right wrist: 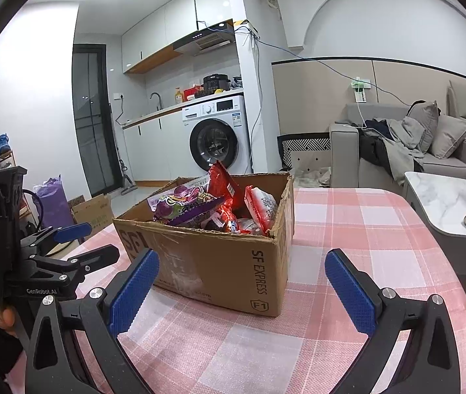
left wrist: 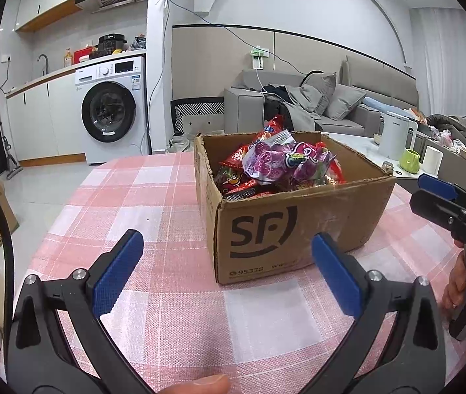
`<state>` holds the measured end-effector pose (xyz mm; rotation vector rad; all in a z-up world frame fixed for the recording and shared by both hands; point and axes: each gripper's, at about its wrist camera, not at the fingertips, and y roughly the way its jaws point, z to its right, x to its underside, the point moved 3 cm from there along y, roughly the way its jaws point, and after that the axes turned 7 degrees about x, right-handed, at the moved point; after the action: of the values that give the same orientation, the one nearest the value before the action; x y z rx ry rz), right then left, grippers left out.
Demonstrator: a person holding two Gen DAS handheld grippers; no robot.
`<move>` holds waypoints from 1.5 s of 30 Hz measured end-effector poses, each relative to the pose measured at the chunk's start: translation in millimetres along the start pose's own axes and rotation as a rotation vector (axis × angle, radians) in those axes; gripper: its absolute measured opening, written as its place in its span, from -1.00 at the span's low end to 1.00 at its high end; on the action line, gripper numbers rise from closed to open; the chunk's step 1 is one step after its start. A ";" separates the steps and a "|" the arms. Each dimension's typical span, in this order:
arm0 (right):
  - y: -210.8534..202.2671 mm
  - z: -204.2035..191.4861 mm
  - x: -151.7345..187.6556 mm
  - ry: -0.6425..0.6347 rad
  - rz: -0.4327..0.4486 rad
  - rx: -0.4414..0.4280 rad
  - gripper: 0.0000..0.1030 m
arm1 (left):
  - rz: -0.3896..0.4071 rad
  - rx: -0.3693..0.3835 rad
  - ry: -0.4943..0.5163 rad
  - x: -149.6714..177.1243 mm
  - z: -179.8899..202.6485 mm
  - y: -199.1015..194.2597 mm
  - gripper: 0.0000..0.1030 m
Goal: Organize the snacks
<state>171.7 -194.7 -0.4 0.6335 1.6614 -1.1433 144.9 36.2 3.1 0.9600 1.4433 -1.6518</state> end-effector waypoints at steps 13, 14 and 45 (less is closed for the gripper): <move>-3.4 -4.6 2.1 -0.025 0.020 -0.005 0.99 | 0.006 -0.002 0.007 1.4 2.8 -0.1 0.98; -3.4 -4.8 2.2 -0.026 0.020 -0.005 0.99 | 0.007 -0.001 0.008 1.4 3.0 0.4 0.98; -3.4 -5.5 2.6 -0.024 0.017 -0.007 0.99 | 0.007 0.001 0.005 3.2 2.4 1.0 0.98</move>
<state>165.6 -191.5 -1.0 0.6260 1.6360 -1.1281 144.2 33.5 0.1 0.9691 1.4407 -1.6468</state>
